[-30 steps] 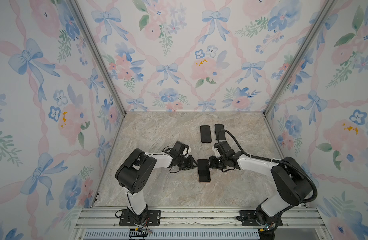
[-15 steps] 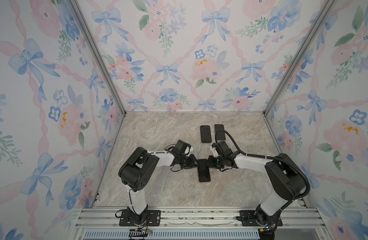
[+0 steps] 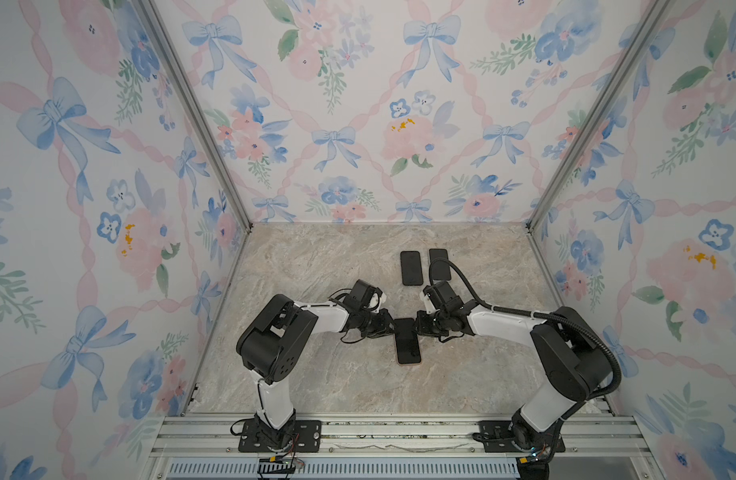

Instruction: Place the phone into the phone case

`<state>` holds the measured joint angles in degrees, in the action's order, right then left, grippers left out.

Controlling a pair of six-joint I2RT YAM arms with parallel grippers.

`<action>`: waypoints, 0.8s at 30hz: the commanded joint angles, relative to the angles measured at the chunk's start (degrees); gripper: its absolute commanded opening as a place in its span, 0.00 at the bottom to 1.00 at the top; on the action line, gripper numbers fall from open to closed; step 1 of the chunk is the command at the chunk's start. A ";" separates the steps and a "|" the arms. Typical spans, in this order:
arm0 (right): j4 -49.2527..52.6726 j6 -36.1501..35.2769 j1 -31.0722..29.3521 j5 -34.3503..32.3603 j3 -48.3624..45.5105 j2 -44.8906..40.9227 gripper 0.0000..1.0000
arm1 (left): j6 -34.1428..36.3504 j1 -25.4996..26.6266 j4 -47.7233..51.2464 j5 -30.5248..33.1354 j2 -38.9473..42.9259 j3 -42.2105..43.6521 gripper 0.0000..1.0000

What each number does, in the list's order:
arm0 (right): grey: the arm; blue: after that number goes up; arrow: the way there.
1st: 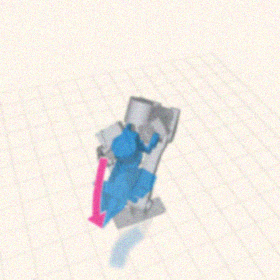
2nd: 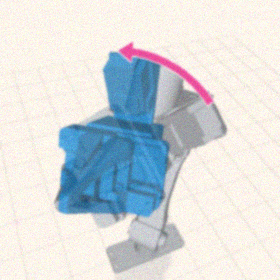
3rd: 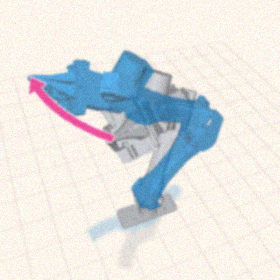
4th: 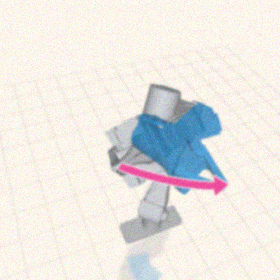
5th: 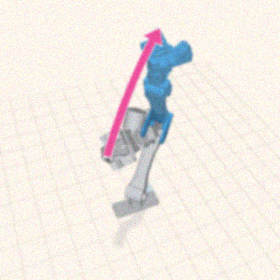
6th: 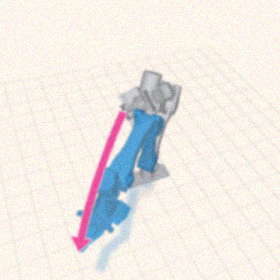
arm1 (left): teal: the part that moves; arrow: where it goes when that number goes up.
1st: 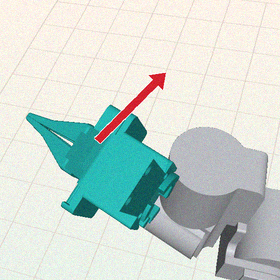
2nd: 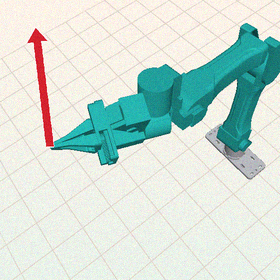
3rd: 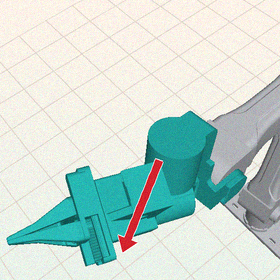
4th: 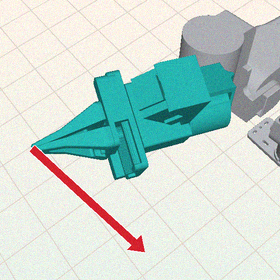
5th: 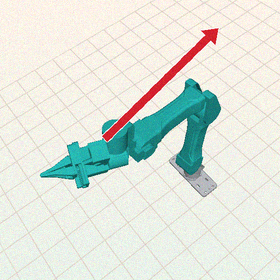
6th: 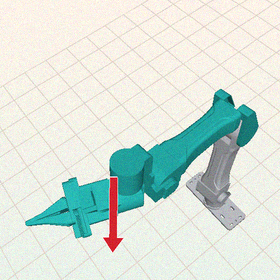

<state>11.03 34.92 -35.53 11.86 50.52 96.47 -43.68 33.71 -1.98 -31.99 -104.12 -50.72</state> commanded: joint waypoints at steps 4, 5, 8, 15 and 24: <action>13.28 -1.06 -3.95 -7.83 5.67 -3.66 0.32 | 2.46 1.22 7.85 9.22 4.74 2.57 0.30; 15.61 -1.08 -5.09 -9.63 6.95 -3.70 0.34 | 2.50 1.27 8.37 9.91 5.72 2.95 0.30; 20.61 -0.49 -8.46 -14.71 9.75 -3.83 0.39 | 2.93 1.20 10.86 12.51 8.90 3.90 0.32; 26.25 0.50 -14.13 -21.17 14.34 -2.65 0.46 | 4.19 -0.11 15.14 14.58 15.34 6.18 0.37; 28.72 6.63 -18.16 -25.65 16.88 0.72 0.66 | 4.50 -2.06 15.95 13.68 20.85 12.34 0.45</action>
<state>36.16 38.54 -52.60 -10.50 65.98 95.09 -40.45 32.16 12.10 -18.46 -84.51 -39.94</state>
